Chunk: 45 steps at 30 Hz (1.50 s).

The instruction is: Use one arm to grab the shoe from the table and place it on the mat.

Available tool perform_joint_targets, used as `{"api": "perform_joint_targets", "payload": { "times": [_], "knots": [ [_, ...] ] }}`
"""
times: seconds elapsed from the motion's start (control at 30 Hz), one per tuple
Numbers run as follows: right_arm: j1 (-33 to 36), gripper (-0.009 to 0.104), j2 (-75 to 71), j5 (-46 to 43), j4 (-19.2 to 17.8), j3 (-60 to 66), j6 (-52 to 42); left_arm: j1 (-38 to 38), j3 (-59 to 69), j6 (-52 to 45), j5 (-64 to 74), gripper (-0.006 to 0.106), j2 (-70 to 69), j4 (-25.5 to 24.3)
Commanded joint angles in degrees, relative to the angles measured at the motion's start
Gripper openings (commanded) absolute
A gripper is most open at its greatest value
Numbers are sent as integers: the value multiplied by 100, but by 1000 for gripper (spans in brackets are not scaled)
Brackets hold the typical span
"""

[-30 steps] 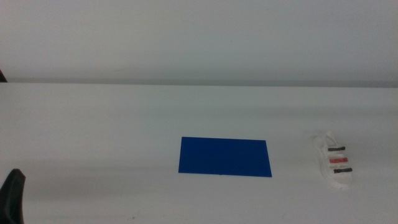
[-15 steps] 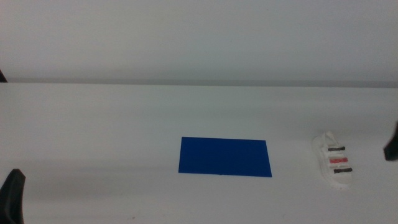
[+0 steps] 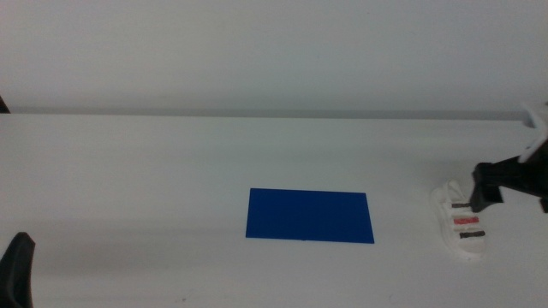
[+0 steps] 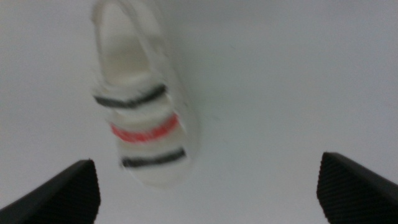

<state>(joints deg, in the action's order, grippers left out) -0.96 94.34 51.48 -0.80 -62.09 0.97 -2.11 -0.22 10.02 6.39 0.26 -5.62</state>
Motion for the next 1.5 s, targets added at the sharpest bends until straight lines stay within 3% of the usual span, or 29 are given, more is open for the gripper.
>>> {"api": "perform_joint_targets", "payload": {
  "times": [0.0,0.77,0.97,1.17,1.27,1.47],
  "knots": [
    [109,93,129,-257,-13,-66,-57,-23,244,34,-97,94,-235,12],
    [393,90,1139,-1074,80,-66,76,-23,244,34,-97,94,-235,12],
    [393,66,1321,-1204,80,-66,76,-23,244,34,-97,94,-235,12],
    [393,25,1389,-1440,80,-66,76,-23,244,34,-97,94,-235,12],
    [437,-2,1327,-1273,80,-190,76,-23,244,34,-97,94,-235,12],
    [1163,-2,992,-142,-92,-899,1253,-23,244,34,-97,94,-235,12]
  ]
}}
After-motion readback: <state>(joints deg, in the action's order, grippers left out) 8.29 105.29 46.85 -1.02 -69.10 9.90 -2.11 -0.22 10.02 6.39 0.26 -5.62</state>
